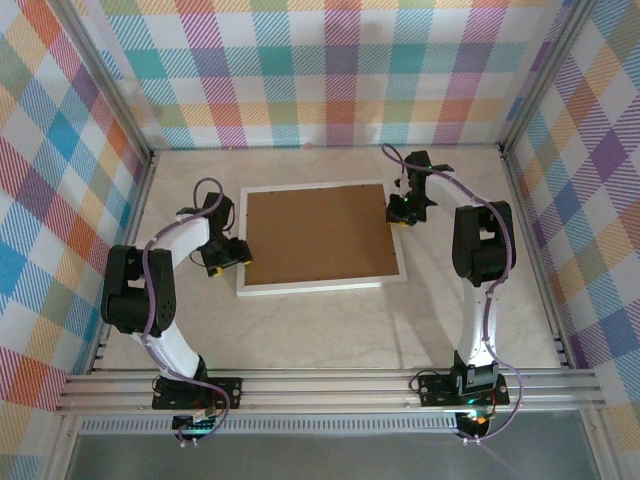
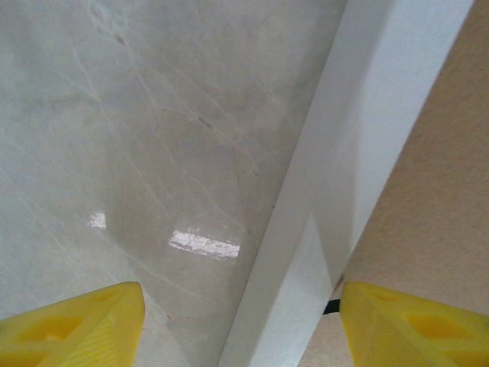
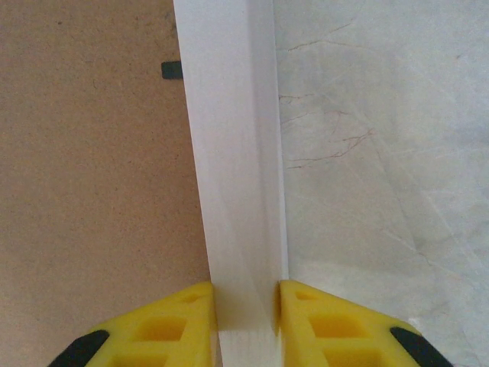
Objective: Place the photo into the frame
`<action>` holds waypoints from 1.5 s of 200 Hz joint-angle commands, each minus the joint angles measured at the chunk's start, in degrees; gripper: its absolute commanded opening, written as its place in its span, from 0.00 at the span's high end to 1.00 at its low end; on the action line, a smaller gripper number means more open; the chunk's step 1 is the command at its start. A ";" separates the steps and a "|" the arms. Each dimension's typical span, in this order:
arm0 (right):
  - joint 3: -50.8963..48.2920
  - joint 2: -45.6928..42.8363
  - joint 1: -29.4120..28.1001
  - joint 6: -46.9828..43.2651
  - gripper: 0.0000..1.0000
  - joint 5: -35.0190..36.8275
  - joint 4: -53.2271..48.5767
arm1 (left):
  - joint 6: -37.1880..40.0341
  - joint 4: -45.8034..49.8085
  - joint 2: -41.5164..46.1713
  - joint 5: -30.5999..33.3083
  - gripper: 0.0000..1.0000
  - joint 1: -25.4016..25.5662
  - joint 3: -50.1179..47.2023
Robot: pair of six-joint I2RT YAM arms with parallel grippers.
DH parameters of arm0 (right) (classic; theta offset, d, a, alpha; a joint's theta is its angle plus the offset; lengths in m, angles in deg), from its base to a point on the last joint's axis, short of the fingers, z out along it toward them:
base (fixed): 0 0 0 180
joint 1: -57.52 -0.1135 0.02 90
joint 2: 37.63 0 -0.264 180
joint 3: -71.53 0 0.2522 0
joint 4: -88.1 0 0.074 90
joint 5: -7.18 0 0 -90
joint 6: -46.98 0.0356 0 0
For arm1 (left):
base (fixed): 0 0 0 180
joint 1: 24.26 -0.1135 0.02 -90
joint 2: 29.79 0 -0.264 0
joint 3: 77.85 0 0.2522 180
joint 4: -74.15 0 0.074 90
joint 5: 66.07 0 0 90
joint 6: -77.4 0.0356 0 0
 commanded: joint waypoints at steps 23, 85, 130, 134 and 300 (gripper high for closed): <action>0.04 0.31 -0.53 0.13 0.75 -2.81 -0.14 | -0.08 0.72 1.20 -0.15 0.31 -0.37 -2.49; -0.31 0.14 -0.55 0.60 0.75 -3.74 0.22 | -2.09 -3.54 -2.88 -1.08 0.32 0.67 -7.24; -0.40 -0.13 -0.55 0.44 0.75 -4.02 0.57 | -1.71 -1.68 -4.94 3.17 0.32 3.79 -6.47; -0.32 -0.20 -0.55 0.50 0.75 -4.04 0.65 | -1.60 -1.37 -5.09 3.25 0.32 3.96 -6.09; 2.37 -9.79 -8.54 -11.50 0.46 2.39 -6.93 | -12.73 -18.09 7.59 -8.62 0.05 -6.54 -2.39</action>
